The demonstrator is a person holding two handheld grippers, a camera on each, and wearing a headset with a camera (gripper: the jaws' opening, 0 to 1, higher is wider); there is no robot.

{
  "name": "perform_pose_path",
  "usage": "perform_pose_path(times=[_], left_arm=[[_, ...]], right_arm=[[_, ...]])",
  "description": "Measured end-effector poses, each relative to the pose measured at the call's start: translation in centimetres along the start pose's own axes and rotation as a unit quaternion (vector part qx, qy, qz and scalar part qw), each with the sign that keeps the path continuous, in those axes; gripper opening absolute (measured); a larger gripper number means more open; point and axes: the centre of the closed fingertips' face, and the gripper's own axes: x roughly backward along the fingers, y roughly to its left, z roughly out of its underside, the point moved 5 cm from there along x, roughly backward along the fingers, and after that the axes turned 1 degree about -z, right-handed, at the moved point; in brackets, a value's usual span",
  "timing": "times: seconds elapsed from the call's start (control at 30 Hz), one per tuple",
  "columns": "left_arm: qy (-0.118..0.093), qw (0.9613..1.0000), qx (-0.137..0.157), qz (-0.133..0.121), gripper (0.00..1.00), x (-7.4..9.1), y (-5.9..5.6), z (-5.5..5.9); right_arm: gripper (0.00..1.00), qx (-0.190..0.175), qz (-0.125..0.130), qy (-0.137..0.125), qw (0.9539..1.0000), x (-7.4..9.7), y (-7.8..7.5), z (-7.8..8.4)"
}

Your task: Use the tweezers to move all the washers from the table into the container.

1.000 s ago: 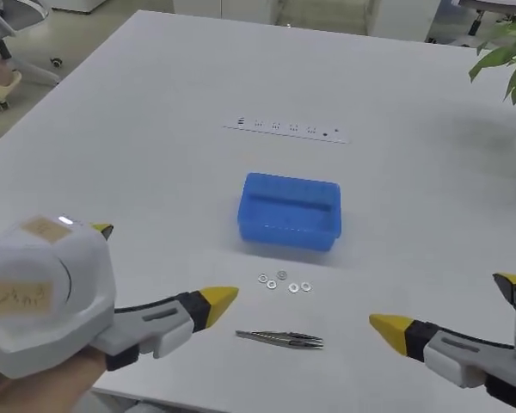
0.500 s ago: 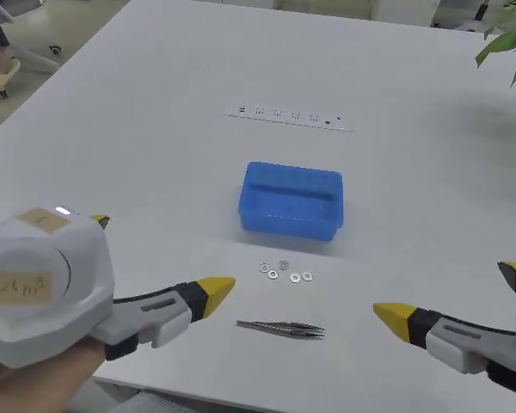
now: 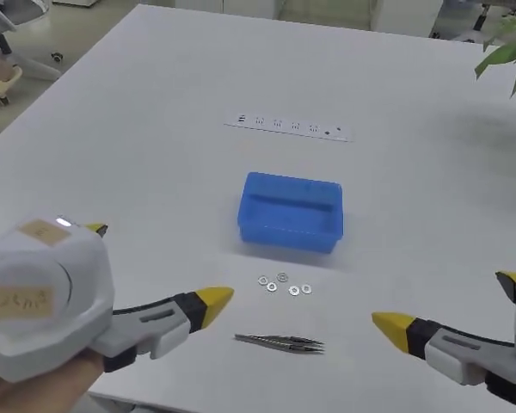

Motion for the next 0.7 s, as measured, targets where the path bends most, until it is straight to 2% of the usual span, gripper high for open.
perform_pose_path(times=[0.2, 0.33, 0.37, 0.43, 0.53, 0.63, 0.7], left_arm=[[0.011, 0.9992, -0.011, 0.037, 0.93, -1.2, -0.6, 0.8], [0.037, 0.996, -0.034, 0.074, 0.84, -2.2, -1.3, 1.7], [0.049, 0.9939, -0.04, 0.091, 0.79, -2.5, -1.6, 2.0], [0.056, 0.9914, -0.06, 0.102, 0.76, -3.3, -1.8, 2.2], [0.059, 0.9887, -0.072, 0.118, 0.73, -4.1, -2.3, 2.5], [0.076, 0.9823, -0.086, 0.148, 0.69, -5.2, -3.0, 3.2], [0.105, 0.9752, -0.093, 0.172, 0.66, -6.0, -3.5, 4.1]], right_arm=[[0.94, -0.008, -0.003, 0.001, 1.0, -0.2, -0.1, 0.2], [0.93, -0.011, -0.006, 0.003, 0.9999, -0.5, -0.1, 0.4], [0.92, -0.005, -0.005, 0.013, 0.9999, -0.7, -0.1, 0.6], [0.91, 0.004, -0.006, 0.015, 0.9999, -0.8, 0.0, 0.6], [0.9, 0.012, -0.014, 0.023, 0.9996, -0.9, 0.3, 0.8], [0.89, 0.022, -0.021, 0.03, 0.9991, -1.2, 0.4, 0.9], [0.88, 0.027, -0.025, 0.033, 0.9988, -1.4, 0.4, 1.1]])
